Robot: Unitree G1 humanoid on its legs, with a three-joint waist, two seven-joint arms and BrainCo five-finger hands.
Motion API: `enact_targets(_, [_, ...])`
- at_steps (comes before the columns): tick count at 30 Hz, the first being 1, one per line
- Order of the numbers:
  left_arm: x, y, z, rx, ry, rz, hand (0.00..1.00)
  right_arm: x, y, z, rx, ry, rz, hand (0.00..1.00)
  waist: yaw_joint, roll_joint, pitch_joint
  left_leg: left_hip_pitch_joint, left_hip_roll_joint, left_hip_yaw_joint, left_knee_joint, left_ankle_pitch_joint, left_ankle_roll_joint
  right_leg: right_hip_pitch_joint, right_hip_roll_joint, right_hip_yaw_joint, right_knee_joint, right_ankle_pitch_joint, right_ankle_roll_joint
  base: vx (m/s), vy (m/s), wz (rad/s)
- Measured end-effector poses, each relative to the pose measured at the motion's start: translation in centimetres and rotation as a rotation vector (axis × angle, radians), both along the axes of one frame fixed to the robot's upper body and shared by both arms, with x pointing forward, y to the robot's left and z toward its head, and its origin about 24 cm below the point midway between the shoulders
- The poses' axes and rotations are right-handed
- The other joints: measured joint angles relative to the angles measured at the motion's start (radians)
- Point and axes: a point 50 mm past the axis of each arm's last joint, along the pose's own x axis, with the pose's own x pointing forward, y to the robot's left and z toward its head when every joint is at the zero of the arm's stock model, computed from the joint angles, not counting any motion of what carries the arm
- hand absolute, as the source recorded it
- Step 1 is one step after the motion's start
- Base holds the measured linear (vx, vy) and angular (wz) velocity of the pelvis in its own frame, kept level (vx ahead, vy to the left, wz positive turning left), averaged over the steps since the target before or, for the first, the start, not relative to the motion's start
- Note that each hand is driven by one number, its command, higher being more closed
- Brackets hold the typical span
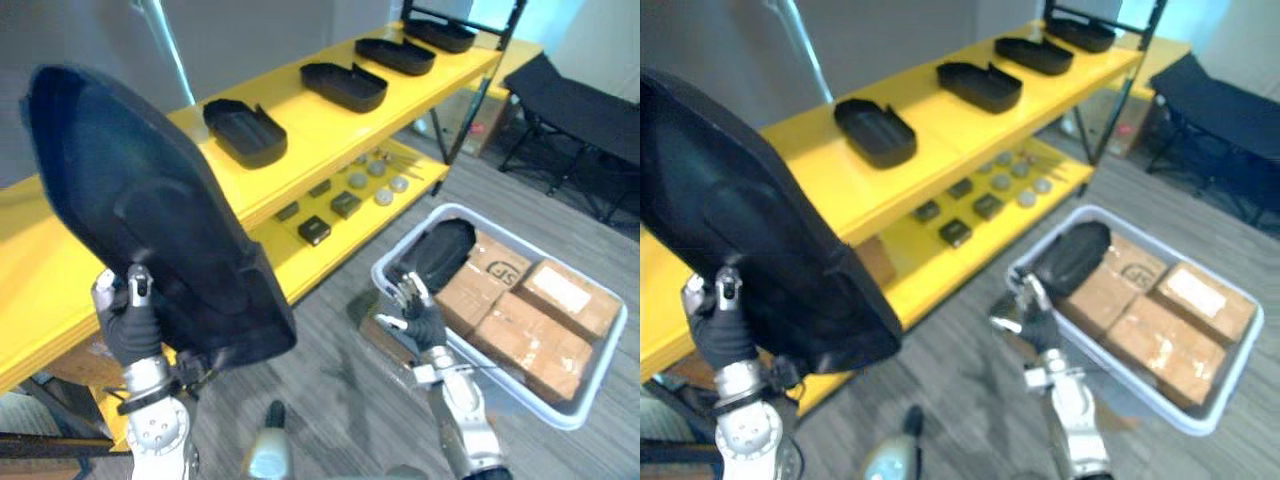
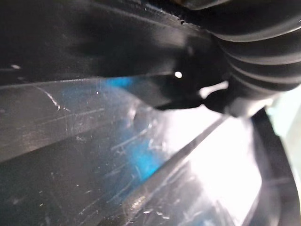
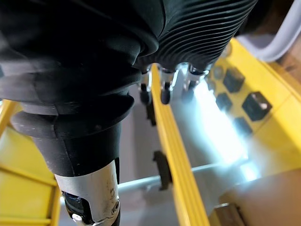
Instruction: Walk over and take plastic housings, then place them on the shelf
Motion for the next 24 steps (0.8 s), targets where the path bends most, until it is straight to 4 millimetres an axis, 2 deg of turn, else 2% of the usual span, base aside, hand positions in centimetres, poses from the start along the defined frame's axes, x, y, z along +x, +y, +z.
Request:
enact_targets(2, [-0.3,0.1,-0.2,-0.004,0.012,0.014,1.0,-0.2,0.3,-0.1,0.013,0.003,0.007,0.0,0.0,-0.006,0.004,-0.004,-0.01,0.006,0.024,-0.019,0.005,0.001,-0.015,0.005,0.012,-0.006,0.007,-0.02,0.055,0.02])
enact_targets(3, [-0.4,0.2,-0.3,-0.008,0.014,0.023,1.0,-0.2,0.4,0.2,0.03,-0.02,0.001,0.0,0.0,-0.008,0.003,-0.034,-0.015,0.03,0.069,-0.043,0.014,0.003,-0.033,-0.013,0.017,-0.017,0.026,0.0,0.073,0.2])
enact_targets(6, [-0.5,0.4,-0.2,-0.007,0.005,0.032,1.0,-0.1,0.6,0.8,0.051,-0.057,-0.018,0.0,0.005,-0.016,0.004,-0.068,-0.037,0.053,0.109,-0.062,0.032,0.015,-0.066,-0.041,0.015,-0.028,0.045,0.04,0.127,0.42])
enact_targets(7, [-0.6,0.5,0.0,-0.003,-0.006,0.041,1.0,0.0,0.7,1.4,0.066,-0.081,-0.036,0.0,0.007,-0.029,0.008,-0.08,-0.059,0.061,0.139,-0.08,0.046,0.036,-0.083,-0.05,0.003,-0.035,0.057,0.14,0.177,0.61])
enact_targets(8, [-0.9,0.8,0.4,0.012,-0.018,0.057,1.0,0.0,0.8,1.8,0.082,-0.096,-0.052,0.0,0.012,-0.053,0.0,-0.096,-0.08,0.085,0.19,-0.122,0.074,0.06,-0.099,-0.052,-0.018,-0.041,0.068,0.16,0.15,0.54])
enact_targets(9, [-1.0,0.9,0.6,0.027,-0.024,0.068,1.0,0.0,0.9,1.9,0.089,-0.101,-0.059,0.0,0.02,-0.066,-0.009,-0.099,-0.094,0.092,0.209,-0.147,0.079,0.078,-0.107,-0.053,-0.035,-0.041,0.071,0.23,0.124,0.42])
enact_targets(10, [-1.3,1.1,1.0,0.045,-0.049,0.088,1.0,0.1,0.9,2.3,0.091,-0.124,-0.062,0.0,0.025,-0.083,-0.028,-0.103,-0.112,0.091,0.23,-0.192,0.061,0.086,-0.121,-0.042,0.003,-0.011,0.062,0.31,0.149,0.46])
enact_targets(11, [-1.2,1.1,1.3,0.048,-0.072,0.103,1.0,0.3,1.0,2.7,0.094,-0.15,-0.058,0.0,0.026,-0.076,-0.034,-0.102,-0.126,0.074,0.255,-0.206,0.075,0.026,-0.152,-0.006,0.145,0.042,0.006,0.31,0.169,0.44])
enact_targets(12, [-1.3,1.1,1.5,0.055,-0.079,0.11,1.0,0.4,1.1,2.9,0.095,-0.159,-0.054,0.0,0.028,-0.071,-0.038,-0.1,-0.126,0.068,0.26,-0.215,0.08,-0.01,-0.16,0.015,0.216,0.083,-0.022,0.28,0.233,0.38])
enact_targets(13, [-1.5,1.3,2.0,0.092,-0.094,0.13,1.0,0.8,1.4,3.3,0.093,-0.18,-0.046,0.0,0.027,-0.067,-0.04,-0.071,-0.124,0.052,0.246,-0.233,0.093,-0.069,-0.178,0.066,0.342,0.187,-0.051,0.36,0.214,0.22])
enact_targets(14, [-1.5,1.7,2.5,0.122,-0.108,0.144,1.0,1.2,1.9,3.6,0.103,-0.196,-0.034,0.0,0.02,-0.059,-0.034,-0.027,-0.124,0.04,0.217,-0.243,0.107,-0.119,-0.187,0.113,0.455,0.217,-0.052,0.39,0.178,0.24])
enact_targets(15, [-1.4,1.8,2.7,0.129,-0.114,0.147,1.0,1.5,2.2,3.9,0.106,-0.206,-0.024,0.0,0.015,-0.056,-0.033,-0.006,-0.123,0.028,0.208,-0.248,0.114,-0.14,-0.18,0.122,0.5,0.18,-0.061,0.42,0.115,0.26])
enact_targets(16, [-1.3,1.9,3.0,0.13,-0.128,0.156,1.0,1.8,2.7,4.4,0.107,-0.227,0.002,0.0,0.01,-0.043,-0.033,0.043,-0.111,0.011,0.181,-0.254,0.114,-0.173,-0.154,0.121,0.523,0.113,-0.075,0.33,0.076,0.29])
enact_targets(17, [-0.9,2.1,3.3,0.121,-0.142,0.162,1.0,2.1,3.1,4.9,0.105,-0.253,0.029,0.0,0.008,-0.021,-0.042,0.077,-0.089,-0.006,0.149,-0.255,0.107,-0.21,-0.097,0.117,0.446,0.065,-0.086,0.31,0.065,0.3])
enact_targets(18, [-0.7,2.1,3.3,0.113,-0.146,0.163,1.0,2.2,3.3,5.2,0.103,-0.266,0.039,0.0,0.007,-0.009,-0.047,0.085,-0.079,-0.017,0.138,-0.255,0.101,-0.226,-0.067,0.118,0.374,0.051,-0.089,0.29,0.02,0.45])
enact_targets(19, [0.1,2.1,3.5,0.102,-0.155,0.161,1.0,2.4,3.5,5.8,0.096,-0.294,0.061,0.0,0.003,0.007,-0.057,0.095,-0.066,-0.041,0.125,-0.258,0.09,-0.248,-0.019,0.139,0.216,0.054,-0.086,0.27,-0.028,0.64])
enact_targets(20, [1.0,2.2,3.5,0.088,-0.155,0.164,1.0,2.6,3.8,6.3,0.085,-0.321,0.098,0.0,0.001,0.011,-0.057,0.11,-0.066,-0.07,0.121,-0.265,0.079,-0.269,0.009,0.201,0.096,0.069,-0.063,0.26,-0.064,0.76])
enact_targets(22, [1.9,2.6,2.9,0.069,-0.116,0.182,1.0,2.8,4.6,6.8,0.069,-0.347,0.162,0.0,-0.008,0.009,-0.058,0.126,-0.069,-0.116,0.122,-0.277,0.059,-0.28,0.031,0.275,0.014,0.092,-0.035,0.24,-0.155,0.87])
enact_targets(23, [2.2,2.9,2.5,0.062,-0.081,0.198,1.0,2.8,5.3,7.1,0.066,-0.364,0.205,0.0,-0.019,0.0,-0.064,0.131,-0.075,-0.147,0.124,-0.285,0.047,-0.276,0.034,0.3,-0.016,0.124,-0.032,0.3,-0.363,1.19])
enact_targets(24, [2.1,3.2,2.0,0.057,-0.041,0.21,1.0,2.7,6.3,7.7,0.065,-0.392,0.27,0.0,-0.018,-0.035,-0.084,0.124,-0.093,-0.186,0.125,-0.303,0.018,-0.274,0.027,0.325,-0.051,0.22,-0.039,0.24,-0.373,1.18])
